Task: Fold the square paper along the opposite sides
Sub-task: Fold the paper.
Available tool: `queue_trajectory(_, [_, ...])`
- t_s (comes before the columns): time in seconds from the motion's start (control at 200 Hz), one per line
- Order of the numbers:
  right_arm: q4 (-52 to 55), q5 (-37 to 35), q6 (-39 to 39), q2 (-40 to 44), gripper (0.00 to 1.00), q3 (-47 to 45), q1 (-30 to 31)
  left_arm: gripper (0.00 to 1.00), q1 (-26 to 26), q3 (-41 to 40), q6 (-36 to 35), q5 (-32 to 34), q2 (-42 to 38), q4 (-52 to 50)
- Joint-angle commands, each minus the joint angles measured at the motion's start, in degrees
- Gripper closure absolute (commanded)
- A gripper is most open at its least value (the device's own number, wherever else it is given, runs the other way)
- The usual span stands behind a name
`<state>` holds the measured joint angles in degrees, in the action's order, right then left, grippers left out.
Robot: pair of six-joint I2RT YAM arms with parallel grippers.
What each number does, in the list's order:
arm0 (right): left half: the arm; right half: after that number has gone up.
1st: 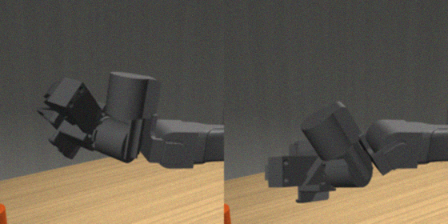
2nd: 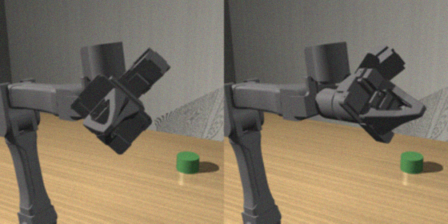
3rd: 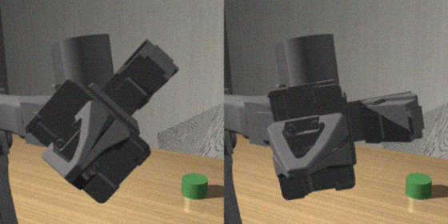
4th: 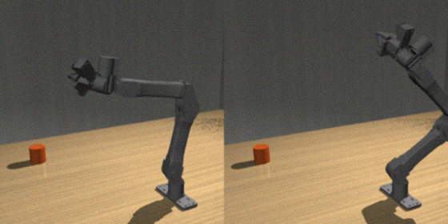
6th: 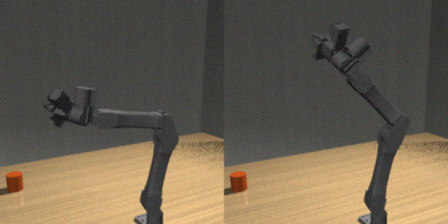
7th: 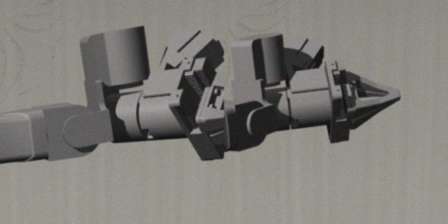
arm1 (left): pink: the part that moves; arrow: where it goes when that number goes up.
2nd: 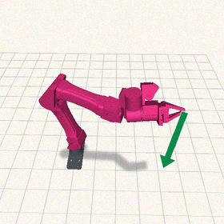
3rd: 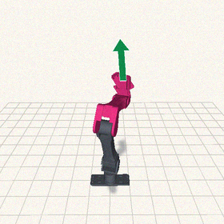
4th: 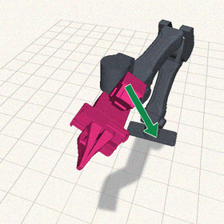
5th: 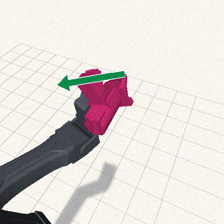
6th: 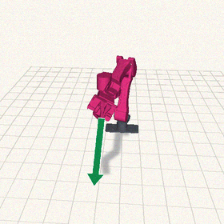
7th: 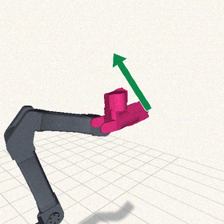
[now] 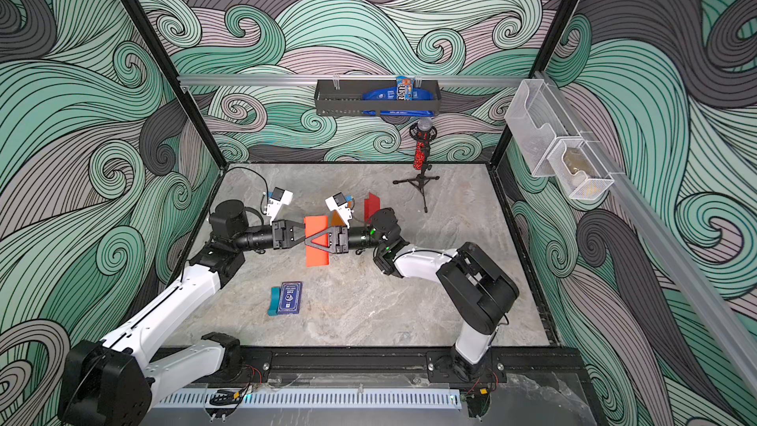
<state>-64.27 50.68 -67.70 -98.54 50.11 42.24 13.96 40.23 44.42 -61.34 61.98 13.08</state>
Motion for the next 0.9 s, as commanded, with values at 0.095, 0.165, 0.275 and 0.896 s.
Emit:
queue_trajectory(0.095, [-2.1, 4.8, 0.7, -0.4, 0.78, 1.8, 1.2, 1.00, -0.2, 1.0, -1.4, 2.5, -0.5, -0.5])
queue_trajectory(0.165, [-2.2, 5.0, 0.6, -0.4, 0.77, 1.7, 1.3, 1.00, -0.2, 1.1, -1.7, 2.6, -0.4, -0.8])
queue_trajectory(0.275, [-2.2, 5.3, 0.7, -0.3, 0.79, 1.5, 1.3, 1.00, -0.2, 1.6, -2.3, 2.9, -0.2, -1.6])
queue_trajectory(0.896, [-1.3, 5.9, 1.3, 2.1, 0.86, 0.6, 1.0, 0.84, -0.3, 5.0, -5.8, 6.6, 0.4, -7.5])
